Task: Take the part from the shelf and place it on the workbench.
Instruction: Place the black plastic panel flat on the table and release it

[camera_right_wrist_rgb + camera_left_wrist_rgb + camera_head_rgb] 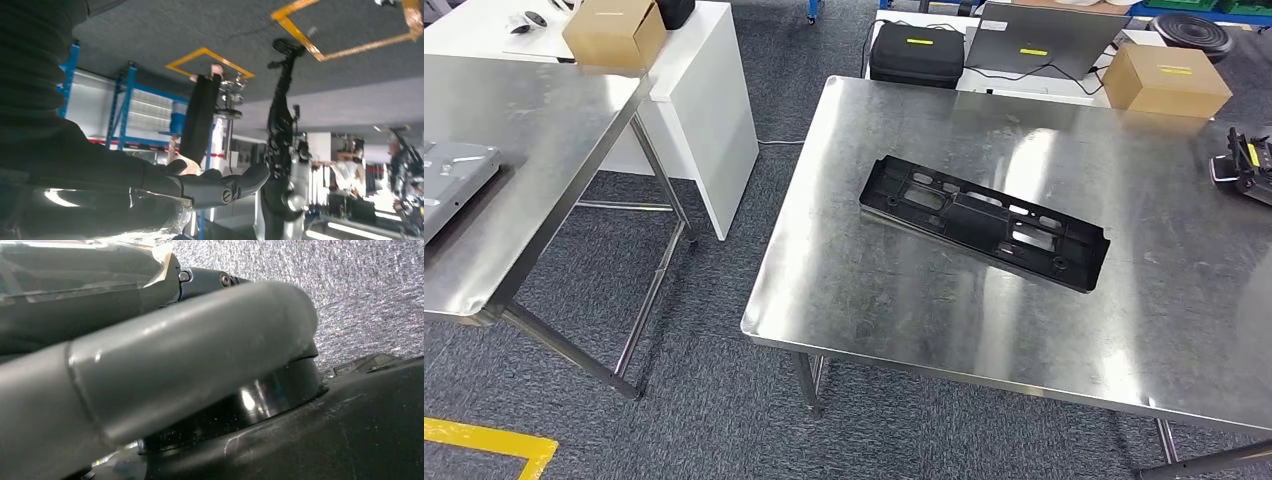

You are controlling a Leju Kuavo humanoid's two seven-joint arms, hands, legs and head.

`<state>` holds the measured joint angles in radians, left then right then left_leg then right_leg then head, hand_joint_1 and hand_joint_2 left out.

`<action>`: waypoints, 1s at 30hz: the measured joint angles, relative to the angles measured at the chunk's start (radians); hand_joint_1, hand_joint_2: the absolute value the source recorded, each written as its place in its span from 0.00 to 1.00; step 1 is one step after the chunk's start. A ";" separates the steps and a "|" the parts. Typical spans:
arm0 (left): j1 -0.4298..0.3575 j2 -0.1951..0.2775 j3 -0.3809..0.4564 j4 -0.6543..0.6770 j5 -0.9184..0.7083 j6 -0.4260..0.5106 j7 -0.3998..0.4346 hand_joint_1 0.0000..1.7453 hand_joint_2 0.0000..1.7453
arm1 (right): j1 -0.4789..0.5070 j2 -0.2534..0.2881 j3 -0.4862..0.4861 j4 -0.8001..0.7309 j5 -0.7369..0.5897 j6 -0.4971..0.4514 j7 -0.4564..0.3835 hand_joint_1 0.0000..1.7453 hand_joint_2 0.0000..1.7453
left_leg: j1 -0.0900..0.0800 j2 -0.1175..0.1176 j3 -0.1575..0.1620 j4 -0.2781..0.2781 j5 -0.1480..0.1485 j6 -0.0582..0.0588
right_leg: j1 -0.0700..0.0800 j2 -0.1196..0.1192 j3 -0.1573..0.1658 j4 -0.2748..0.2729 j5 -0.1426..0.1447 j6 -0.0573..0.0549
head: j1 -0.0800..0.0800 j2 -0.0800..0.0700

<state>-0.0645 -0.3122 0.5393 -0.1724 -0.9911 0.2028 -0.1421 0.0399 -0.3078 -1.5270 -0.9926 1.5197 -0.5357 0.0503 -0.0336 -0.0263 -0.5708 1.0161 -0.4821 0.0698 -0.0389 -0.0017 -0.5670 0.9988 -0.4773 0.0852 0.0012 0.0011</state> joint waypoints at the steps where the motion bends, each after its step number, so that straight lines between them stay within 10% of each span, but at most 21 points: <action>1: 0.001 0.001 -0.018 0.000 0.025 0.000 0.003 0.00 0.00 | 0.001 0.023 0.000 -0.016 -0.005 0.004 0.013 0.00 1.00 | 0.000 0.001 0.000 0.000 0.000 0.000 | 0.000 0.001 0.000 0.000 0.000 0.000 | 0.000 0.000; 13: 0.011 0.016 -0.242 -0.003 0.298 -0.013 0.025 0.00 0.00 | 0.001 0.196 -0.001 -0.106 -0.076 -0.003 0.071 0.00 1.00 | 0.000 0.003 0.002 0.000 -0.001 0.000 | 0.000 0.002 0.001 0.000 0.000 0.000 | 0.000 0.000; 17: 0.017 0.021 -0.377 -0.011 0.493 -0.017 0.068 0.00 1.00 | -0.015 0.216 -0.001 -0.050 -0.106 -0.075 0.072 0.00 1.00 | 0.000 0.004 0.002 0.000 -0.001 0.000 | 0.000 0.003 0.001 0.000 0.000 0.000 | 0.000 0.000; 30: 0.007 0.041 -0.728 -0.016 0.702 0.093 0.087 0.00 1.00 | -0.079 0.271 0.000 0.221 -0.181 -0.155 0.023 0.00 1.00 | -0.001 0.003 0.004 0.000 -0.001 0.000 | 0.000 0.003 0.003 0.000 0.000 0.000 | 0.000 0.000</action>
<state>-0.0575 -0.2714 -0.1891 -0.1888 -0.2887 0.2962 -0.0554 -0.0388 -0.0371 -1.5274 -0.7716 1.3387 -0.6909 0.0737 -0.0341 -0.0229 -0.5671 1.0161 -0.4826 0.0696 -0.0392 0.0018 -0.5639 0.9992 -0.4772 0.0851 0.0007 0.0011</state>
